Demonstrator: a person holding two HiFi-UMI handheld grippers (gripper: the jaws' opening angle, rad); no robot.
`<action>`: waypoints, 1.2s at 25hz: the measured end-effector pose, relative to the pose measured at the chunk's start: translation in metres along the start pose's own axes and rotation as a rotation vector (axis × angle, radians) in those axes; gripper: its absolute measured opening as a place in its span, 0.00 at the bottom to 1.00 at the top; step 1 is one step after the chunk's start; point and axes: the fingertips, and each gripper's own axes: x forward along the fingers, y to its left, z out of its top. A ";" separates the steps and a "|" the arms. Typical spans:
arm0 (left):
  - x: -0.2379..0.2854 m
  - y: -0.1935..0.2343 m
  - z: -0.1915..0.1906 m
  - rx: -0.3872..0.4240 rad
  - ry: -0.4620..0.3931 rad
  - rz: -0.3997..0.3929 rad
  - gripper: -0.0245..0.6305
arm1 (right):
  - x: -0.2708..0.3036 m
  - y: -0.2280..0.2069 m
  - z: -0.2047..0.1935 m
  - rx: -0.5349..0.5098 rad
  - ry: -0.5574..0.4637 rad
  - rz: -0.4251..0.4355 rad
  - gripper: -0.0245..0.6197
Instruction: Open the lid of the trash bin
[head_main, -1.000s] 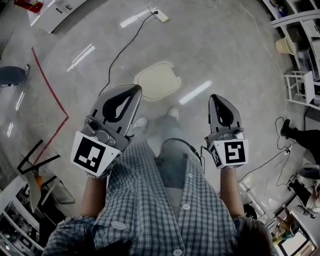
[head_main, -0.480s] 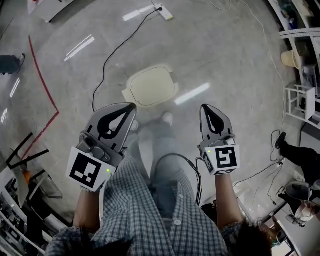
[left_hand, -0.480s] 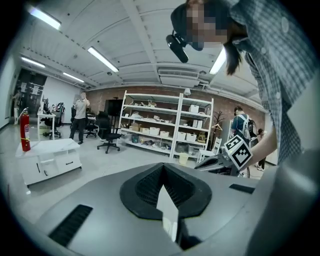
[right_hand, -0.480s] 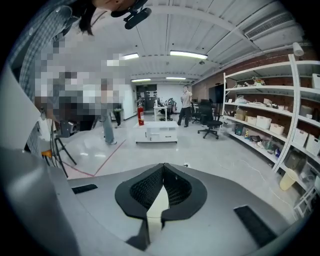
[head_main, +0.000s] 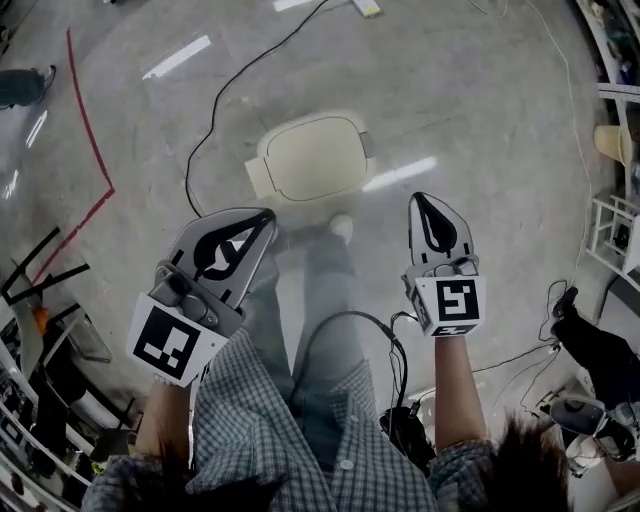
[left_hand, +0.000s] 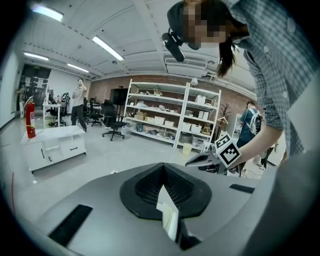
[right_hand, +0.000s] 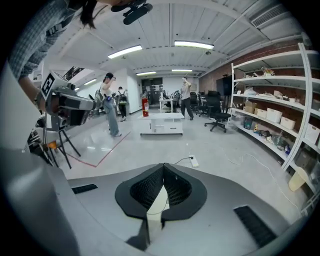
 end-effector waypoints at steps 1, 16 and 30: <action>0.003 0.001 -0.004 -0.004 0.000 0.007 0.03 | 0.007 -0.001 -0.006 0.003 0.004 0.006 0.06; 0.038 -0.001 -0.051 -0.066 0.008 0.032 0.03 | 0.074 -0.007 -0.081 -0.042 0.103 0.089 0.06; 0.056 0.007 -0.080 -0.106 -0.003 0.044 0.03 | 0.142 -0.025 -0.154 -0.033 0.220 0.079 0.06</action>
